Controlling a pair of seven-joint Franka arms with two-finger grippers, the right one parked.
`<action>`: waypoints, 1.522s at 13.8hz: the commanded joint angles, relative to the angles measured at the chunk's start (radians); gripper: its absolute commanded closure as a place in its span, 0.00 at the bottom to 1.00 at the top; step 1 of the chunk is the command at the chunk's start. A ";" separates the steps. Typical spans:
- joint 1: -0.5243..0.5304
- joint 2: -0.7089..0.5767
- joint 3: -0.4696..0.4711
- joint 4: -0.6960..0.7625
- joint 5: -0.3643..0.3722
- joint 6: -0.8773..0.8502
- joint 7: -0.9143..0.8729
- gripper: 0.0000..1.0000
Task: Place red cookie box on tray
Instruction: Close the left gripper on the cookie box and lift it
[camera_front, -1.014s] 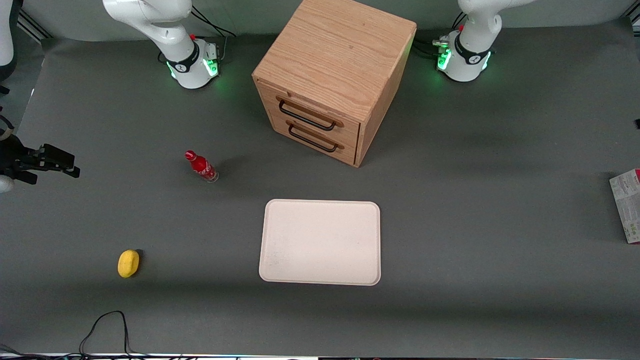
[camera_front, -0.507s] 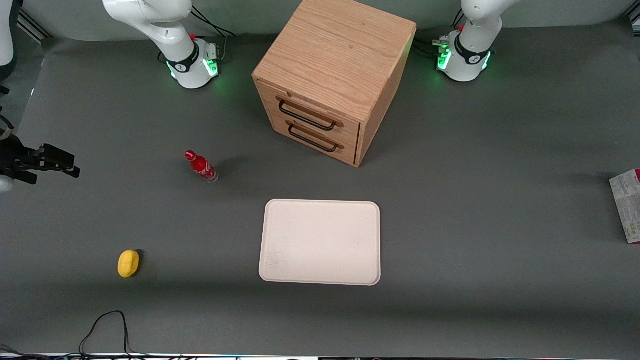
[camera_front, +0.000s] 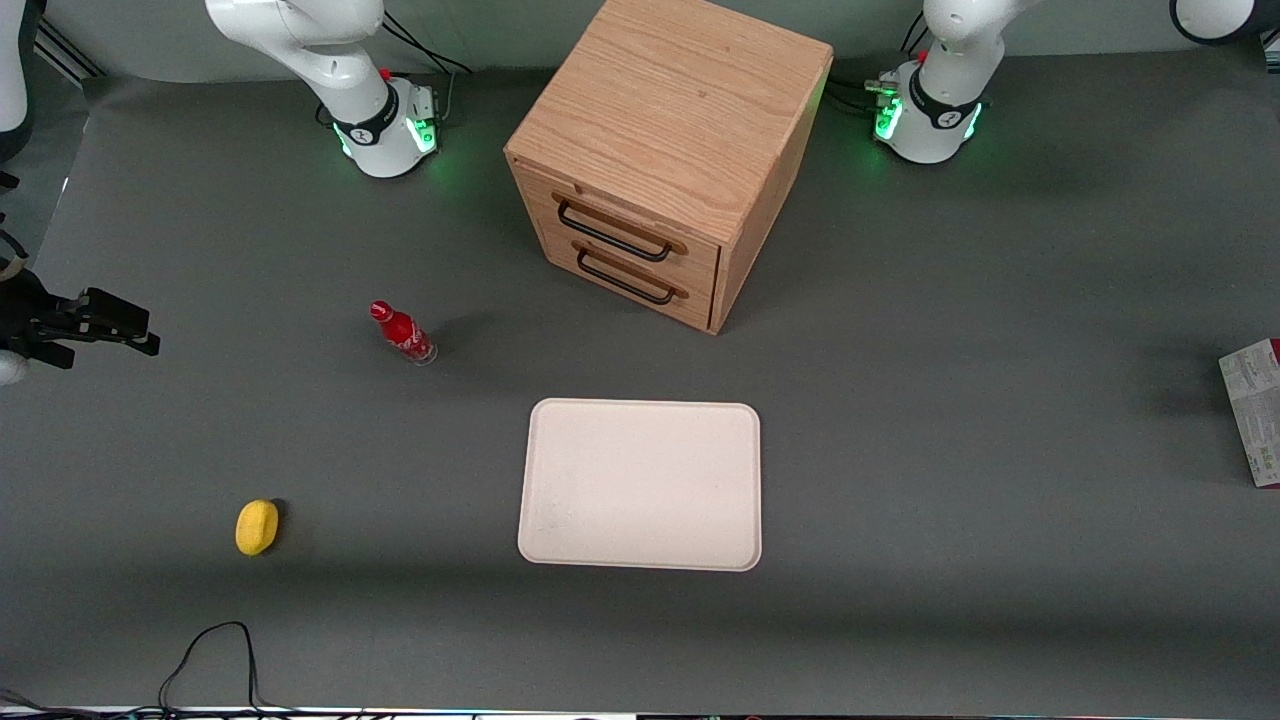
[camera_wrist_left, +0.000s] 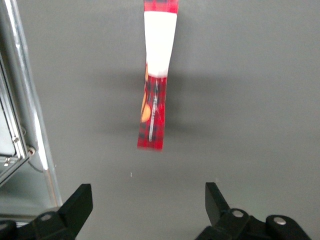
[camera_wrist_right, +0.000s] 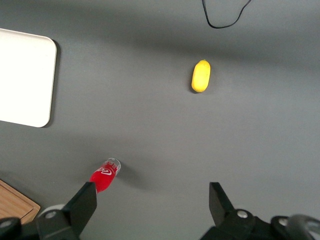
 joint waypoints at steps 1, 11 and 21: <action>0.002 0.051 0.003 -0.069 -0.038 0.170 0.015 0.00; -0.005 0.179 0.003 -0.077 -0.073 0.344 0.007 0.05; 0.001 0.179 0.003 -0.077 -0.067 0.340 0.047 1.00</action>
